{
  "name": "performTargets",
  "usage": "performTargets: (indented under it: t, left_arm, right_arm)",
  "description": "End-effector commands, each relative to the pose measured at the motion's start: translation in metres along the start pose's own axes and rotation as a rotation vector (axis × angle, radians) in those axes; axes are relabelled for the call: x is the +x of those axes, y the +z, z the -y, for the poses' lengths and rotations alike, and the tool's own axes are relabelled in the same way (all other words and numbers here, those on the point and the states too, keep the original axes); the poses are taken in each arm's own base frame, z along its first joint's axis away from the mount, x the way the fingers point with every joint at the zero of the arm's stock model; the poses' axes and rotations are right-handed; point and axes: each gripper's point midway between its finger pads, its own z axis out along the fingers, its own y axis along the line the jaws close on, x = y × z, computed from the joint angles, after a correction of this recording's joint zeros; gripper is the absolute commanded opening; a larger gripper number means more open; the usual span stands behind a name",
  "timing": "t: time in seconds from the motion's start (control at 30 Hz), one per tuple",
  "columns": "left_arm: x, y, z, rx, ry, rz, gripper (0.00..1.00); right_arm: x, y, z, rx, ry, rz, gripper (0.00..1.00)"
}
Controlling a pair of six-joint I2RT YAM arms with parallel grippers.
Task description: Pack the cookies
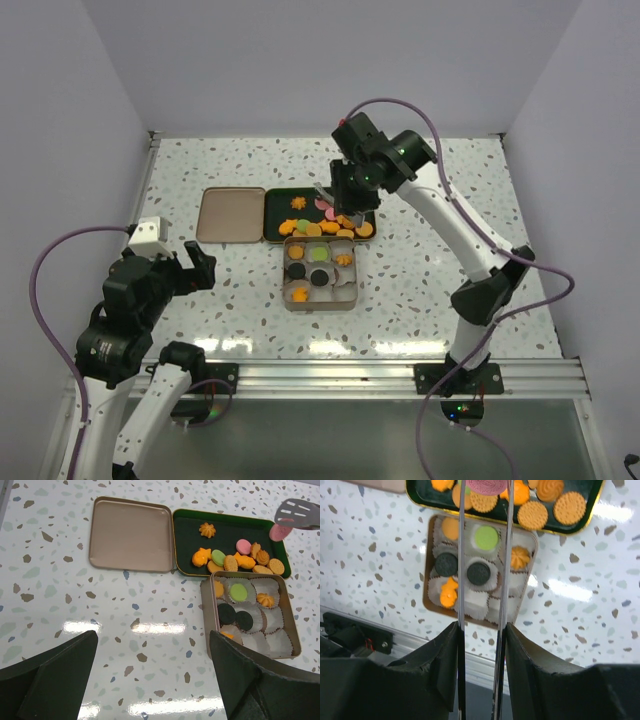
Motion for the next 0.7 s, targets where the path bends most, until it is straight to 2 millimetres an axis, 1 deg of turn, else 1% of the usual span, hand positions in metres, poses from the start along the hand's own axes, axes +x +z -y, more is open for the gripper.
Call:
performTargets:
  t: [0.0,0.03,0.07,0.1,0.13,0.17,0.2,0.23,0.27,0.33,0.37,0.47,0.67]
  left_arm:
    - [-0.011,0.001,0.006,0.031,0.022,0.039,0.99]
    - [-0.01,0.002,0.006,0.031,0.022,0.038,0.99]
    - [-0.01,0.002,0.006,0.031,0.021,0.038,0.99]
    - [-0.01,0.002,0.006,0.031,0.022,0.038,0.99]
    - [-0.01,0.002,0.006,0.031,0.021,0.038,0.99]
    - [-0.011,0.001,0.006,0.032,0.022,0.041,0.99]
    - [-0.011,0.002,0.006,0.032,0.022,0.041,0.99]
    - [-0.01,0.002,0.006,0.03,0.022,0.038,0.99]
    - [-0.011,0.001,0.006,0.033,0.024,0.039,0.99]
    - [-0.01,0.002,0.006,0.032,0.022,0.038,0.99]
    - [-0.01,0.002,0.006,0.032,0.024,0.038,0.99]
    - [-0.011,0.001,0.006,0.029,0.022,0.043,0.99]
    - [-0.012,-0.002,0.005,0.028,0.017,0.055,0.99]
  right_arm:
    - [0.025,-0.038,0.023,0.028,0.03,-0.008,0.41]
    - [0.028,-0.05,0.025,0.01,0.042,0.016,0.41]
    - [0.042,-0.046,0.03,0.016,0.045,-0.019,0.41]
    - [0.048,-0.047,0.032,0.014,0.048,-0.024,0.41]
    - [0.051,-0.057,0.034,-0.007,0.062,0.001,0.41]
    - [0.065,-0.05,0.037,-0.003,0.06,-0.039,0.41]
    - [0.071,-0.051,0.038,-0.008,0.063,-0.047,0.41]
    - [0.073,-0.058,0.039,-0.029,0.073,-0.024,0.41]
    - [0.086,-0.05,0.042,-0.029,0.073,-0.064,0.41]
    - [0.094,-0.05,0.043,-0.04,0.075,-0.07,0.41]
    - [0.101,-0.048,0.046,-0.038,0.076,-0.081,0.41]
    - [0.111,-0.045,0.046,-0.046,0.071,-0.099,0.41]
    - [0.123,-0.037,0.039,-0.046,0.046,-0.129,0.41]
